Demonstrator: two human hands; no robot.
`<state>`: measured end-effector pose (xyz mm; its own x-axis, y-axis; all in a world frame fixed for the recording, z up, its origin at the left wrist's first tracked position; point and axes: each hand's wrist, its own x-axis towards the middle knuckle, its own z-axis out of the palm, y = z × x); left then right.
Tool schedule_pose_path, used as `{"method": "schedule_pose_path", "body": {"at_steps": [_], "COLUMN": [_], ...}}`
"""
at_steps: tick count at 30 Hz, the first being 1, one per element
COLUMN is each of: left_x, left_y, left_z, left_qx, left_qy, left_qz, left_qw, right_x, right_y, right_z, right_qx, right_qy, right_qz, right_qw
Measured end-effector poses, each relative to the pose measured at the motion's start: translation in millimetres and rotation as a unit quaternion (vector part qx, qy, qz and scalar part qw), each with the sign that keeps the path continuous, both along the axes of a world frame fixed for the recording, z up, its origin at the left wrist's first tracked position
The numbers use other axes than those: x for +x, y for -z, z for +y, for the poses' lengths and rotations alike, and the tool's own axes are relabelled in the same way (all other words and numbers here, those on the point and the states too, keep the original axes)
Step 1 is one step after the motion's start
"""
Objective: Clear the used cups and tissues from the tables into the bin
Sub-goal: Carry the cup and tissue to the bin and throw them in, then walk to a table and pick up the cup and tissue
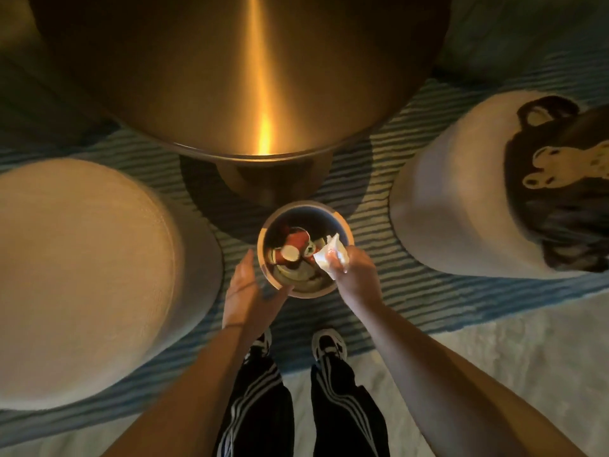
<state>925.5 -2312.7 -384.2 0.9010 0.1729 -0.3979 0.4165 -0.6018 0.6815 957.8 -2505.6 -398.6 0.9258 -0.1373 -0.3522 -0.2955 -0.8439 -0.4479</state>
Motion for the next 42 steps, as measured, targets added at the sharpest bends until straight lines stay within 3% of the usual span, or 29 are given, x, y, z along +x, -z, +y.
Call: {"method": "schedule_pose_path", "body": {"at_steps": [2, 8, 13, 18, 26, 32, 35, 42], "left_x": [-6.4, -29.6, -34.9, -62.8, -132.0, -201.7, -249.9, -349.3], "left_y": [8.1, -20.0, -76.8, -153.7, -228.1, -255.6, -270.5, -294.5], "left_z": [9.1, 19.1, 20.6, 22.4, 34.9, 55.4, 74.7, 132.1], "left_qx": [0.008, 0.056, 0.084, 0.11, 0.179, 0.226, 0.244, 0.269], "left_qy": [-0.009, -0.043, -0.059, -0.07, -0.188, -0.311, -0.385, -0.501], "left_qz": [0.033, 0.006, 0.003, -0.028, -0.044, -0.032, -0.028, 0.0], "left_qw": [0.999, 0.997, 0.995, 0.991, 0.965, 0.923, 0.89, 0.823], "right_x": [5.4, 11.5, -3.7, -30.4, -50.7, -64.2, -84.2, -150.5], "right_y": [10.2, -2.5, -68.1, -146.9, -229.6, -265.3, -284.2, -311.8], "right_z": [0.4, -5.0, -14.1, -31.0, -6.3, 71.8, 129.6, 260.6], "right_qx": [0.0, 0.01, 0.039, 0.021, 0.051, 0.09, 0.116, 0.112], "right_qy": [-0.021, -0.036, -0.043, -0.11, -0.242, -0.37, -0.449, -0.579], "right_qz": [0.0, 0.102, 0.108, 0.097, 0.041, 0.021, 0.052, 0.001], "right_qw": [1.0, 0.994, 0.992, 0.989, 0.968, 0.924, 0.885, 0.808]}}
